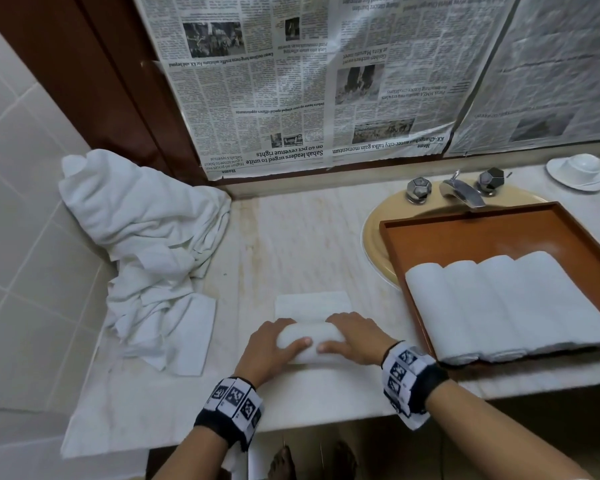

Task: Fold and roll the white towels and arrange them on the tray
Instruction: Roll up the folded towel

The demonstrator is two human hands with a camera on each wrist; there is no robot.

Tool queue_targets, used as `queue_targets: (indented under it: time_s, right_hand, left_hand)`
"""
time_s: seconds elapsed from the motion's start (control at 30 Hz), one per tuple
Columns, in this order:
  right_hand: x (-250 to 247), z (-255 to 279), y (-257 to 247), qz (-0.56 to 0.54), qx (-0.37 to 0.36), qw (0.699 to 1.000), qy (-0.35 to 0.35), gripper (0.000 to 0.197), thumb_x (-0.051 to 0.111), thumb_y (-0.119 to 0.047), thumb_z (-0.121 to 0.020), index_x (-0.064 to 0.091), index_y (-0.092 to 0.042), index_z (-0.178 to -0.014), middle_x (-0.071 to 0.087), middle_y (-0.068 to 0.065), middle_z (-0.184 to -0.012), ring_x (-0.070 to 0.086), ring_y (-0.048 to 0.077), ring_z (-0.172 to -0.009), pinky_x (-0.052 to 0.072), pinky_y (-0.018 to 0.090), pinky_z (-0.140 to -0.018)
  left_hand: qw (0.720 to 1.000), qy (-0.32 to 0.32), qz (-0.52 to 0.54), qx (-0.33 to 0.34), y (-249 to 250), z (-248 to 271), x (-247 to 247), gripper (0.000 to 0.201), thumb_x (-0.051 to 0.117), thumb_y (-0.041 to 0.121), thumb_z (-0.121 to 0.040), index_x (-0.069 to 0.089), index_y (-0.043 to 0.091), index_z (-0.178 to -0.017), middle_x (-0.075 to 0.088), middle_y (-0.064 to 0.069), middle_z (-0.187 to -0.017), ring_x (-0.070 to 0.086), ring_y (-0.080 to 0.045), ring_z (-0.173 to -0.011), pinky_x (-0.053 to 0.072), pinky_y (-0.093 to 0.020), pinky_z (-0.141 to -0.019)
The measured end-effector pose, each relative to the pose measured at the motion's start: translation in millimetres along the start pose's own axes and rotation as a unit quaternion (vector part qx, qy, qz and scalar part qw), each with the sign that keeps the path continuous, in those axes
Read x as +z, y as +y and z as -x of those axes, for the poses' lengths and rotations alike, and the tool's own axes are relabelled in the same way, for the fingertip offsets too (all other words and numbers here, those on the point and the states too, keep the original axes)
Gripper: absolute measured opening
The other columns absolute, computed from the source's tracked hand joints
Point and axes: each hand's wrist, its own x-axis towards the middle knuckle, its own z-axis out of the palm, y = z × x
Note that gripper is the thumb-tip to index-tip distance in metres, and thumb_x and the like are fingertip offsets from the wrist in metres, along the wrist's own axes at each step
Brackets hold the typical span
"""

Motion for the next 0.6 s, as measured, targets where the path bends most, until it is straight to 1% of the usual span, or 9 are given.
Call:
queue_targets:
  time_s: [0.07,0.1,0.17,0.27,0.33,0.4,0.5,0.57,0.6]
  right_hand:
    - [14.7,7.5,-3.5,0.107,-0.002,0.987,0.118,0.089,0.023,-0.084,-0.078,0.046,-0.019,-0.134,0.051,0.000,-0.130,0.049,0.025,-0.119,0.041,0.042,-0.092]
    - [23.6,10.4,-4.5,0.146,-0.006,0.978,0.152,0.084,0.026,-0.079,-0.079,0.047,-0.018,-0.132,0.052,-0.001,-0.128,0.051,0.025,-0.115,0.043,0.042,-0.089]
    - [35.1,12.0,-6.8,0.170,-0.012,0.966,0.195,0.077,0.044,-0.071,-0.078,0.048,-0.017,-0.131,0.052,0.000,-0.124,0.054,0.025,-0.111,0.046,0.042,-0.082]
    - [25.9,4.1,-6.7,0.123,-0.004,0.983,0.139,0.073,0.056,-0.061,-0.084,0.040,-0.018,-0.140,0.046,0.000,-0.135,0.043,0.025,-0.124,0.040,0.042,-0.091]
    - [10.4,-2.4,-3.1,0.063,0.001,0.994,0.089,0.070,0.058,-0.060,-0.086,0.040,-0.022,-0.141,0.045,-0.001,-0.136,0.038,0.022,-0.127,0.038,0.042,-0.095]
    - [-2.8,-5.5,1.1,0.018,0.001,0.999,0.028,0.069,0.061,-0.062,-0.083,0.045,-0.024,-0.138,0.048,0.000,-0.132,0.040,0.022,-0.125,0.039,0.044,-0.097]
    - [-8.9,-1.0,3.1,-0.033,-0.012,0.999,-0.030,0.065,0.066,-0.064,-0.080,0.053,-0.020,-0.127,0.056,0.000,-0.125,0.050,0.025,-0.120,0.043,0.043,-0.097]
    - [-4.2,8.7,1.6,-0.070,0.004,0.997,-0.011,0.071,0.063,-0.060,-0.084,0.044,-0.019,-0.139,0.049,0.000,-0.135,0.046,0.023,-0.126,0.041,0.040,-0.102]
    - [0.8,14.8,0.5,-0.064,0.005,0.998,0.028,0.072,0.061,-0.058,-0.087,0.038,-0.019,-0.142,0.044,0.000,-0.139,0.042,0.022,-0.128,0.040,0.039,-0.103]
  left_hand:
    - [1.000,-0.002,0.008,-0.023,3.9,-9.3,-2.2,0.058,0.062,0.069,-0.082,0.059,0.032,-0.126,0.061,0.001,-0.116,0.057,-0.017,-0.111,0.037,-0.024,-0.087]
    - [0.999,0.001,0.010,-0.034,5.9,-13.3,-1.8,0.058,0.061,0.068,-0.084,0.060,0.029,-0.127,0.061,-0.001,-0.118,0.057,-0.019,-0.112,0.037,-0.024,-0.087]
    - [0.998,0.023,0.020,-0.056,6.4,-19.9,1.8,0.059,0.060,0.067,-0.086,0.060,0.027,-0.129,0.055,-0.003,-0.125,0.055,-0.021,-0.118,0.038,-0.026,-0.093]
    - [0.997,0.066,0.024,-0.034,5.3,-14.8,11.2,0.056,0.059,0.067,-0.086,0.054,0.038,-0.134,0.039,0.005,-0.135,0.043,-0.024,-0.123,0.036,-0.034,-0.106]
    - [0.997,0.068,0.003,0.021,5.7,-1.0,18.7,0.058,0.059,0.066,-0.086,0.046,0.045,-0.138,0.028,0.015,-0.135,0.034,-0.019,-0.121,0.037,-0.033,-0.103]
    - [0.998,0.048,-0.013,0.048,0.6,10.7,24.4,0.066,0.062,0.069,-0.083,0.040,0.049,-0.141,0.022,0.020,-0.135,0.028,-0.013,-0.120,0.038,-0.031,-0.100]
    - [0.999,0.012,0.003,0.042,-10.5,11.9,19.2,0.070,0.066,0.077,-0.072,0.046,0.053,-0.134,0.035,0.017,-0.137,0.037,-0.010,-0.123,0.039,-0.035,-0.104]
    - [0.999,-0.021,0.004,0.028,-9.2,2.9,7.5,0.069,0.070,0.078,-0.067,0.052,0.052,-0.129,0.046,0.013,-0.130,0.044,-0.009,-0.122,0.040,-0.035,-0.105]
    - [0.999,-0.038,-0.001,0.021,-8.2,-4.3,2.0,0.068,0.072,0.075,-0.067,0.054,0.049,-0.128,0.050,0.012,-0.126,0.047,-0.010,-0.120,0.040,-0.032,-0.103]
